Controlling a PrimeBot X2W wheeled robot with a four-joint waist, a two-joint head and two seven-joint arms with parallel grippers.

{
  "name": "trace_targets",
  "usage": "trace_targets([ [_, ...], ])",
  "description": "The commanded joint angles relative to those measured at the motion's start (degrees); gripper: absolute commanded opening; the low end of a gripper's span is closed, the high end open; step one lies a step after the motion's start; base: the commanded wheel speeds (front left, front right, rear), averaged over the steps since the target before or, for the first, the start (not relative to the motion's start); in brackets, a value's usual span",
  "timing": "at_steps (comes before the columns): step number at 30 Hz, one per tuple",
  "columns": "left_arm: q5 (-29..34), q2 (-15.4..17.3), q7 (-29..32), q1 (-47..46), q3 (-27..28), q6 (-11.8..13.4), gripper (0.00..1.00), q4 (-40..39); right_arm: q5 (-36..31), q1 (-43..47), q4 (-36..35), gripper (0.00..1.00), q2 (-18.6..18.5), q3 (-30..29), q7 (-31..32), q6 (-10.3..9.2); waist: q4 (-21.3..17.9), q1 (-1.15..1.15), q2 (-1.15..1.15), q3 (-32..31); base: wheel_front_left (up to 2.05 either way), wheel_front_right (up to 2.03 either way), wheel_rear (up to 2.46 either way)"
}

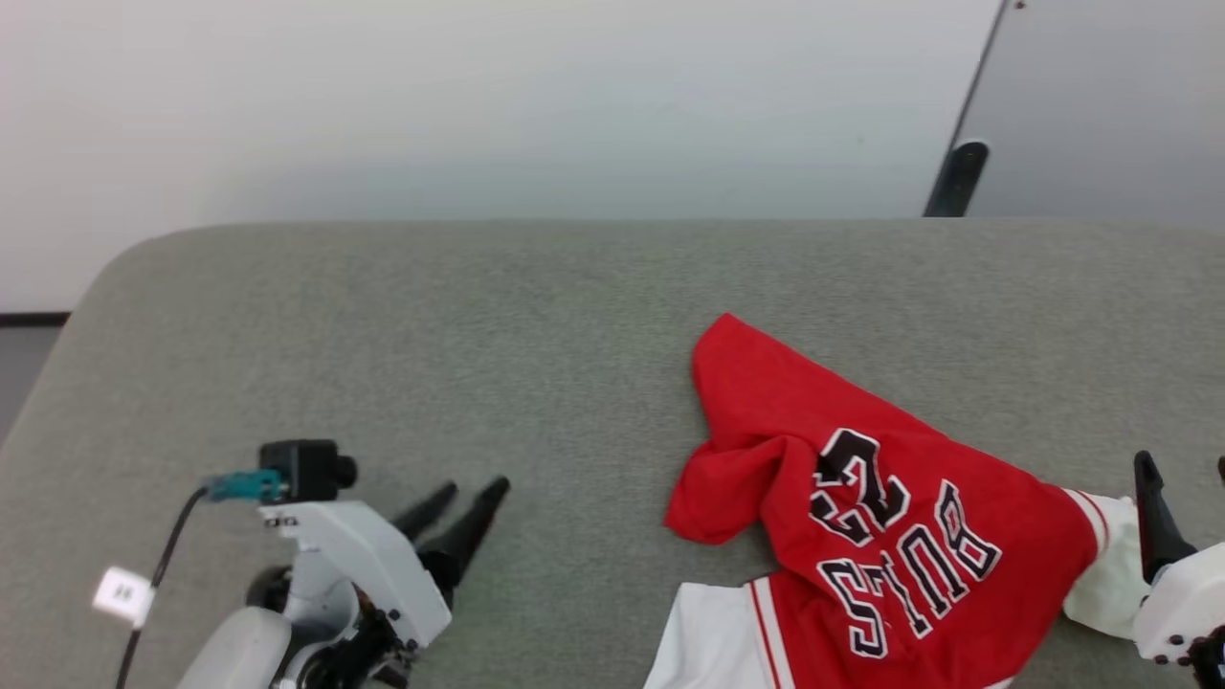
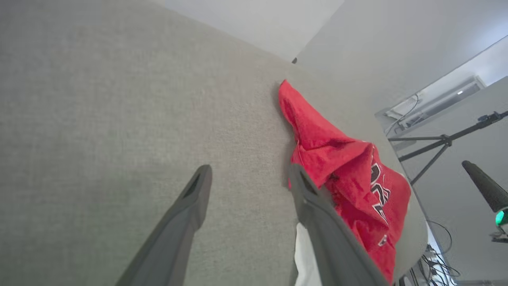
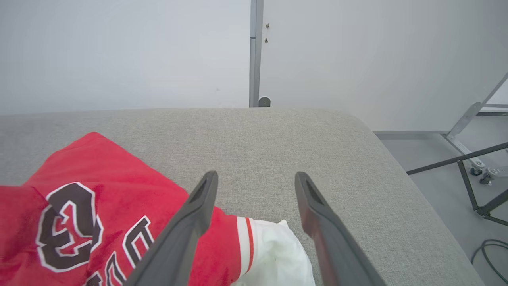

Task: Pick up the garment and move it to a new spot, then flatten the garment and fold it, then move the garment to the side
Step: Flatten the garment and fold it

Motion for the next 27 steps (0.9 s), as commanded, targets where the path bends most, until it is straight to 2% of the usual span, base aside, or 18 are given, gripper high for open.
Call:
trace_targets([
  [1,-2.7,0.3,5.0,0.3,-0.3,2.2,1.00,-1.6,-0.6,0.7,0.1,1.00,0.7,0.1,-1.1,-0.06,-1.7,0.00,0.00,-0.3,0.00,0.00,0.00],
  [7,-7.8,1.7,21.0,-0.5,-2.6,10.7,1.00,-5.5,-0.8,-0.6,0.9,1.00,1.6,0.7,-2.3,-0.06,-4.2,0.00,0.00,0.4,0.00,0.00,0.00],
  [12,-9.6,2.4,30.3,-1.8,-4.6,16.8,1.00,-6.9,-0.1,-1.7,0.5,1.00,2.1,1.9,-6.0,-0.06,-6.7,0.00,0.00,1.5,0.00,0.00,0.00],
  [14,-9.6,3.2,32.8,-2.2,-5.2,18.4,1.00,-6.9,0.3,-2.2,0.3,1.00,2.3,3.0,-8.2,-0.06,-7.7,0.00,0.00,2.0,0.00,0.00,0.00],
  [19,-8.7,4.0,36.6,-3.4,-7.1,20.3,1.00,-6.7,0.9,-2.7,0.8,1.00,2.5,5.6,-12.3,-0.06,-10.2,0.00,0.00,2.8,0.00,0.00,0.00],
  [22,-9.1,3.3,38.0,-4.1,-8.1,20.9,1.00,-6.6,1.4,-2.4,1.6,1.00,2.8,6.3,-13.6,-0.06,-11.4,0.00,0.00,3.3,0.00,0.00,0.00],
  [27,-7.0,3.3,39.2,-5.2,-10.6,20.4,1.00,-5.8,1.9,-3.2,2.8,1.00,3.1,6.7,-14.9,-0.06,-13.1,0.00,0.00,4.3,0.00,0.00,0.00],
])
